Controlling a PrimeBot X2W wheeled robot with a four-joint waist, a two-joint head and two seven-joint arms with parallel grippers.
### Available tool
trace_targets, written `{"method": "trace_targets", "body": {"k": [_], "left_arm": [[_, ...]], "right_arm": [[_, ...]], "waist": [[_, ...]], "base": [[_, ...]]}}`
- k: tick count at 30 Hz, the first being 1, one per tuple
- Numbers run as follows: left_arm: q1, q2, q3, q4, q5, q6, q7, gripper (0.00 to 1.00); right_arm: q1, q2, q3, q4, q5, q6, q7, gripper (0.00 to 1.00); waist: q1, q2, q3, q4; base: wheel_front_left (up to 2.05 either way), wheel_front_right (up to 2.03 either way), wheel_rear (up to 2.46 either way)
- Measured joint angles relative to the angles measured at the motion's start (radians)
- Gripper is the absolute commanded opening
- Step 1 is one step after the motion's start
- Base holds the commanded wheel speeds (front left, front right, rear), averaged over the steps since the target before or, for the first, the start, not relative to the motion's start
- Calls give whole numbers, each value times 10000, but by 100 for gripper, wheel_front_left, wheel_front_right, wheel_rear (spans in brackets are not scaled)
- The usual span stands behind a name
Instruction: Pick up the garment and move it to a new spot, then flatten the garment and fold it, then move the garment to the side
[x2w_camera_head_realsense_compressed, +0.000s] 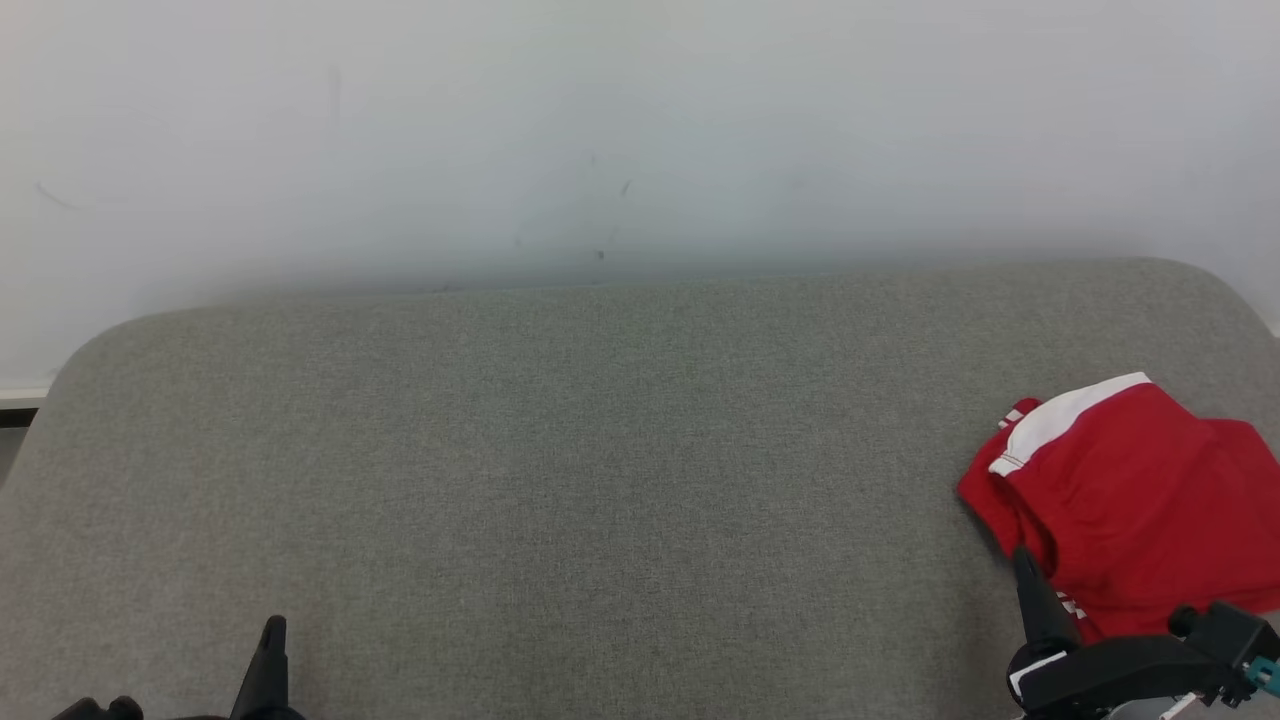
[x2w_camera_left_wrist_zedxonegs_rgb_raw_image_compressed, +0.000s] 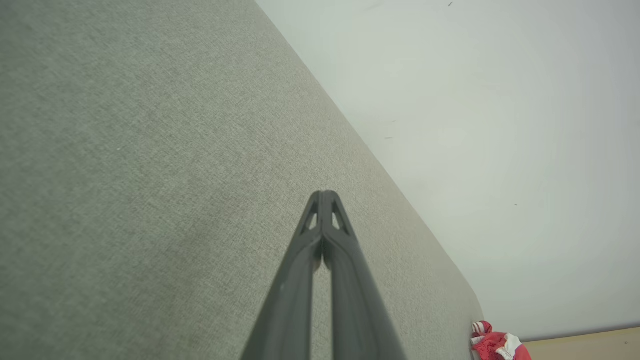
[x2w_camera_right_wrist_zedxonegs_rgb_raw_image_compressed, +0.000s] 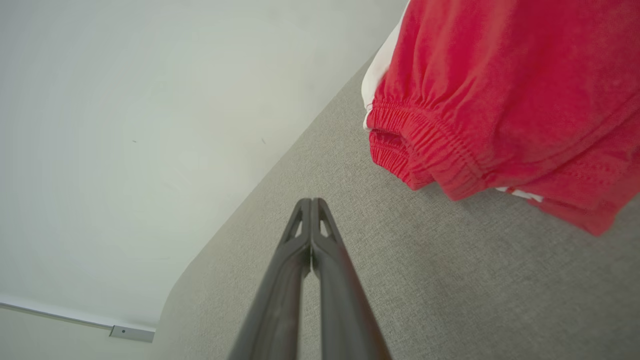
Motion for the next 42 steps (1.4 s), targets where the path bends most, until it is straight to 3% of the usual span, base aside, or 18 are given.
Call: {"method": "trace_targets", "body": {"k": [42], "left_arm": [[-592, -523, 1312, 203, -5016, -976, 1120, 0]], "right_arm": [[-661, -8, -583, 401, 5187, 652, 970, 0]], "waist": [[0, 0, 259, -364]], "base": [[0, 0, 0]]}}
